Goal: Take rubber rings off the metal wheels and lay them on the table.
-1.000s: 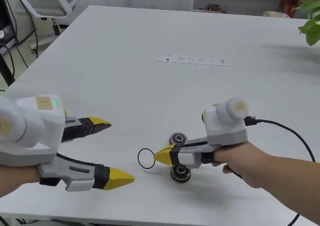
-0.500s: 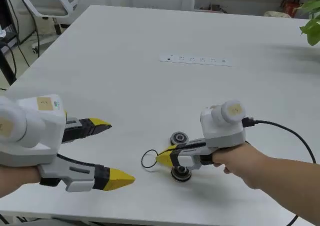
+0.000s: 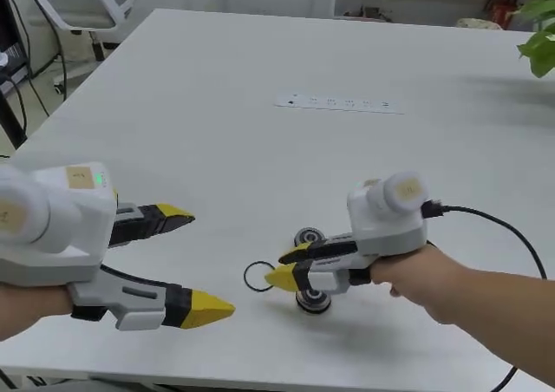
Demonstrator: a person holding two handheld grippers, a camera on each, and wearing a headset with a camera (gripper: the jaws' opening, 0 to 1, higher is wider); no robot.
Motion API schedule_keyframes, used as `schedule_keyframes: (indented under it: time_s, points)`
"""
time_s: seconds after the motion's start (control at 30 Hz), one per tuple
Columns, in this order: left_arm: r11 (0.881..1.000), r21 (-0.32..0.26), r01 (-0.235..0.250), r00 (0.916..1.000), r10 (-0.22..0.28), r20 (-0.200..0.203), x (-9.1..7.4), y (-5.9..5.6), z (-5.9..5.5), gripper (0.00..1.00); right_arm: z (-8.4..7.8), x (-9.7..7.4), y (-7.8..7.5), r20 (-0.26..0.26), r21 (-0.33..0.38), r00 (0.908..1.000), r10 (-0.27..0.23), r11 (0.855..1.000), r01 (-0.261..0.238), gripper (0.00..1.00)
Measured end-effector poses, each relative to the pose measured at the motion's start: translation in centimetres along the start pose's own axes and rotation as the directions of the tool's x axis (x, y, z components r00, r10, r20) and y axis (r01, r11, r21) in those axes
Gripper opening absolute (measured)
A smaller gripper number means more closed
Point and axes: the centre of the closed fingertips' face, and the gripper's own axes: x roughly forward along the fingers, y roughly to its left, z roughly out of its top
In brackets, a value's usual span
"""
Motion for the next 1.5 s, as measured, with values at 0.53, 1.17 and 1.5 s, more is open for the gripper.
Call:
schedule_keyframes:
  time_s: [0.53,1.17,1.5]
  points:
    - [1.0,0.022,0.021,0.9998,-0.021,-0.003,1.1,0.2,1.2,0.77,3.4,-3.6,0.7,0.13,-0.066,0.9915,-0.003,0.998,0.011,0.4]
    - [0.996,0.061,0.064,0.9979,-0.063,-0.016,3.4,-0.2,2.4,0.75,2.9,-8.4,-0.6,0.19,-0.095,0.9789,-0.076,0.991,0.095,0.46]
    - [0.992,0.078,0.1,0.9944,-0.097,-0.042,5.0,-0.8,2.0,0.73,0.4,-8.5,-1.1,0.147,-0.132,0.9849,-0.091,0.985,0.111,0.44]
